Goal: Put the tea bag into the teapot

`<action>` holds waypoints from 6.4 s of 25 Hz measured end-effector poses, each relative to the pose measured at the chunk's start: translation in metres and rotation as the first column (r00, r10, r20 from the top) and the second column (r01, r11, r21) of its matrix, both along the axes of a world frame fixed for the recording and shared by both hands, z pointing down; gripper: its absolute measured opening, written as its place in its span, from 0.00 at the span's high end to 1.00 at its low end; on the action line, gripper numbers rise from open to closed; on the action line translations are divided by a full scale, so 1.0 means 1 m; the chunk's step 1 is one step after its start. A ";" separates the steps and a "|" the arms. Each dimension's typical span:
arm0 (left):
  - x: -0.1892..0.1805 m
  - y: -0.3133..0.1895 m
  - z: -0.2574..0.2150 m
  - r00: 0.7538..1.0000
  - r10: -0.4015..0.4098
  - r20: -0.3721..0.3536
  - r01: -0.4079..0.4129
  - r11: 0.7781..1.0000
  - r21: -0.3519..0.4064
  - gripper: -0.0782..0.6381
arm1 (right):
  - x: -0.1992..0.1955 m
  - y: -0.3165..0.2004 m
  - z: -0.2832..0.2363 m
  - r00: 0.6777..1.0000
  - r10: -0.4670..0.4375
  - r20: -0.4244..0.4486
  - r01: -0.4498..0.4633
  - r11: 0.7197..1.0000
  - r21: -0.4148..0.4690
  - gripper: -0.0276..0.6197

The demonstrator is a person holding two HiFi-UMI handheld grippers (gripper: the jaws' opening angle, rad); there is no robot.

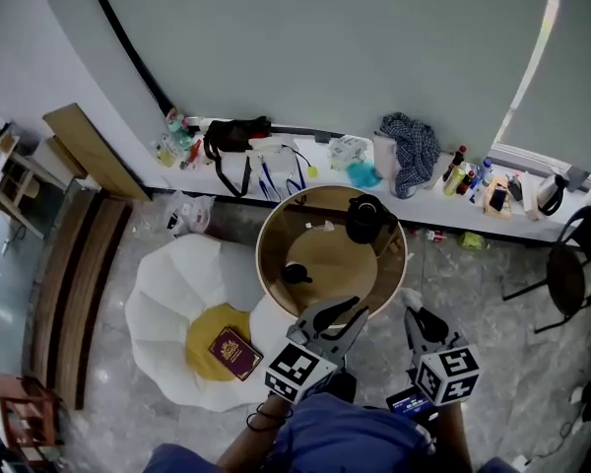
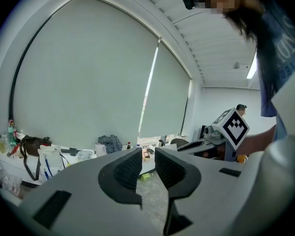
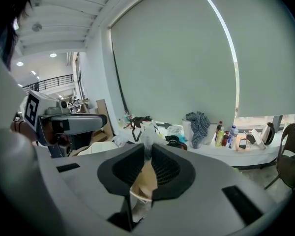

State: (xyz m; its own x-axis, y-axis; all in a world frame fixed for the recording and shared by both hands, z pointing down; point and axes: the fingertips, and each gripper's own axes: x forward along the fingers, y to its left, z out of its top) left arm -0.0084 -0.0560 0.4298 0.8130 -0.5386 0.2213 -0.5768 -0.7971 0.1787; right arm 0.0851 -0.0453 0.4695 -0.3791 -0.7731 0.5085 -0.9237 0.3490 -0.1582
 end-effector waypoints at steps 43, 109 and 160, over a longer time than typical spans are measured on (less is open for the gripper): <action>-0.004 -0.112 0.048 0.988 -0.152 -0.003 0.151 0.981 -0.126 0.79 | 0.026 -0.135 0.032 0.994 -0.094 -0.053 0.090 0.992 -0.089 0.87; -0.005 -0.247 0.152 0.949 -0.280 0.142 0.309 0.917 -0.253 0.79 | -0.017 -0.351 0.222 0.842 -0.513 -0.166 0.426 0.822 -0.379 0.76; -0.058 -0.021 0.039 0.986 -0.165 -0.020 0.162 0.981 -0.110 0.79 | -0.063 -0.057 -0.018 0.970 -0.242 0.026 0.243 0.970 -0.016 0.86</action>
State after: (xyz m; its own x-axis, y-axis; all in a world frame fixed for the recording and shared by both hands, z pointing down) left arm -0.0664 -0.0772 0.4685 0.7230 -0.6391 0.2624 -0.6908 -0.6680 0.2767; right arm 0.0217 -0.1021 0.4517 -0.5666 -0.6466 0.5108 -0.8076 0.5589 -0.1882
